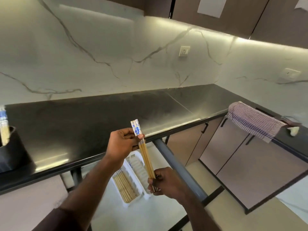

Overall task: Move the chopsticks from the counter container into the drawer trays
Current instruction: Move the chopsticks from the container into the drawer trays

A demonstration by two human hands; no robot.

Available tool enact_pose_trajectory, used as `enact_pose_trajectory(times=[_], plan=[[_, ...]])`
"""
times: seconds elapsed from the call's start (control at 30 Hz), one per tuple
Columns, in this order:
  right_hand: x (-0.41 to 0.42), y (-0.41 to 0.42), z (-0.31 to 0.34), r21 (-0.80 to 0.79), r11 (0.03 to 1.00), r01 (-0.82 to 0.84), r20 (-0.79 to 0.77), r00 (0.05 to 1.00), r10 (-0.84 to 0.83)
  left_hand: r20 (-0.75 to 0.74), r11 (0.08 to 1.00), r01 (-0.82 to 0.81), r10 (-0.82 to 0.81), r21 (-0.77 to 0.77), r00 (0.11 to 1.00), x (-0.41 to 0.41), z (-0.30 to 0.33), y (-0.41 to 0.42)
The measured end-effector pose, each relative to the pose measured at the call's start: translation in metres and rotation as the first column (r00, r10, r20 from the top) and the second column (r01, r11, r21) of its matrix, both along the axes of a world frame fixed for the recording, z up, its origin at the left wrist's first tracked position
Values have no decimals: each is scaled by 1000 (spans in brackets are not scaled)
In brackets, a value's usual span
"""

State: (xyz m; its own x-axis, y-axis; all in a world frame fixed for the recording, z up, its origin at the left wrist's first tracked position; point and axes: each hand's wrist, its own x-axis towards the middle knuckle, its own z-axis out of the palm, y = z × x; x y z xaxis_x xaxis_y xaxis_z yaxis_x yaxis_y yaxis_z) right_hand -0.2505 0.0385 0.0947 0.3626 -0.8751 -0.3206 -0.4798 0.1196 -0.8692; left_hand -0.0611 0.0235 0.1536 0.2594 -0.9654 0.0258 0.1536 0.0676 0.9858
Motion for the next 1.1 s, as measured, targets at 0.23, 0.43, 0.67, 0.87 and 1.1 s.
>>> enact_pose_trajectory(times=[0.23,0.43,0.67,0.87,1.1], plan=[[-15,-62,-38,125,992,27,-59,998,-20,46,990,9,-16,140,999,-12,-46,-67],[-21,-95,-80,172,985,25,-99,995,-8,62,966,-5,-11,260,998,-21,-81,-100],[-27,-119,-144,64,989,-136,-189,971,146,92,920,-104,74,379,993,-30,-134,-124],[-25,-137,-175,-21,971,-238,-321,922,219,59,885,-135,121,445,991,-36,-176,-134],[-16,-144,-205,-37,967,-254,-383,897,221,57,849,-137,125,510,991,-35,-218,-138]])
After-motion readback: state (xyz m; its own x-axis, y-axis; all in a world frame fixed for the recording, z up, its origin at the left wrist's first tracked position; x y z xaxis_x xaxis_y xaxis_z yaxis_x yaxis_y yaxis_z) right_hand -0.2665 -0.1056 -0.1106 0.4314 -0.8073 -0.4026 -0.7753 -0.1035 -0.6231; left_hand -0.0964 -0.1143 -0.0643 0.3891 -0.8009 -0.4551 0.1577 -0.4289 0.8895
